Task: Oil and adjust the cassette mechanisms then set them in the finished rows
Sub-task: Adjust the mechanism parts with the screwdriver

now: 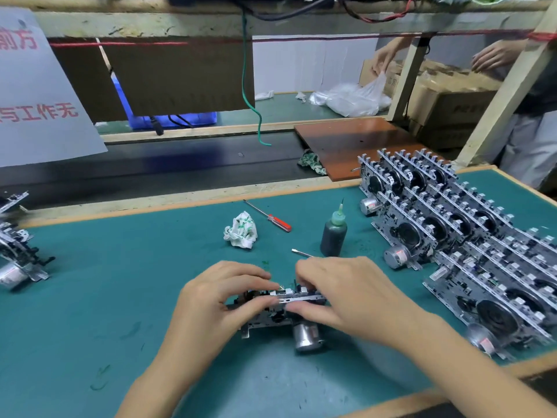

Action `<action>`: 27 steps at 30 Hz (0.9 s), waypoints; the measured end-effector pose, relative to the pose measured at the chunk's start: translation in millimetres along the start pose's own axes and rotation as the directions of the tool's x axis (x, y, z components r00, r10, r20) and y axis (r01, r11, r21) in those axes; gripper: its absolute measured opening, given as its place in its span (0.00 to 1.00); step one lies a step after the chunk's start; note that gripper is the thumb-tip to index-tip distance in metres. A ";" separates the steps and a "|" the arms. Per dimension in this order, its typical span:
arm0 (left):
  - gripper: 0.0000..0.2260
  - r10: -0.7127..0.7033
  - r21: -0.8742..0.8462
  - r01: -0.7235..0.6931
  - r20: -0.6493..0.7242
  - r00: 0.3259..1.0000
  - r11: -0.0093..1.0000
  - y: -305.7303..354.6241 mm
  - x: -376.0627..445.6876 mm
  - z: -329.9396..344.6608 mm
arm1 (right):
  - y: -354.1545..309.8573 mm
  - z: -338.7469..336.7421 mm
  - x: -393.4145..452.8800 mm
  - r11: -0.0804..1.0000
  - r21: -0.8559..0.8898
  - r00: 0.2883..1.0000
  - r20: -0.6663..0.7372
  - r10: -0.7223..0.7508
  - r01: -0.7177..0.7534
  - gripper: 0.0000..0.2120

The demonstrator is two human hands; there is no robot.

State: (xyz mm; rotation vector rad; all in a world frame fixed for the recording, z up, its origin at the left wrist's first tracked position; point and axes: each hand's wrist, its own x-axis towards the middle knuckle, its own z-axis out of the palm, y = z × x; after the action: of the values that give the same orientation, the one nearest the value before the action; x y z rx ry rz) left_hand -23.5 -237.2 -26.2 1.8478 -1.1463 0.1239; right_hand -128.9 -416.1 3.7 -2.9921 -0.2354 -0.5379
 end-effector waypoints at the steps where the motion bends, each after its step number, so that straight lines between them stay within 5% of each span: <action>1: 0.09 0.017 0.058 -0.017 0.000 1.000 0.998 0.8 1.1 -2.7 | 0.8 -2.2 4.4 0.998 -0.039 0.998 0.051 -0.040 0.042 0.17; 7: 0.13 0.169 0.212 -0.191 0.117 0.979 0.958 17.5 19.8 -9.0 | 11.1 -16.1 11.3 0.991 0.072 0.972 0.201 -0.125 0.112 0.15; 15: 0.07 0.465 0.206 -0.505 0.212 0.860 0.838 106.5 143.8 22.2 | 74.0 -117.8 -22.2 0.990 0.074 0.975 -0.180 0.131 -0.119 0.15; 22: 0.09 0.552 0.292 -0.600 0.235 0.800 0.745 172.6 244.4 133.8 | 176.3 -164.4 -69.7 0.906 -0.154 0.884 -0.335 0.327 -0.394 0.15; 27: 0.16 0.459 0.259 -0.598 0.439 0.772 0.758 179.7 268.0 216.5 | 245.6 -146.1 -106.0 0.747 -0.289 0.790 -0.370 0.489 -0.598 0.13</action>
State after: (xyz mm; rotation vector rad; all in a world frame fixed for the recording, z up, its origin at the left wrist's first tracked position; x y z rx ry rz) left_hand -85.1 -597.9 104.2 1.8573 -2.0253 0.3881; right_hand -235.3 -689.2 87.2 -3.0504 0.8625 -0.9968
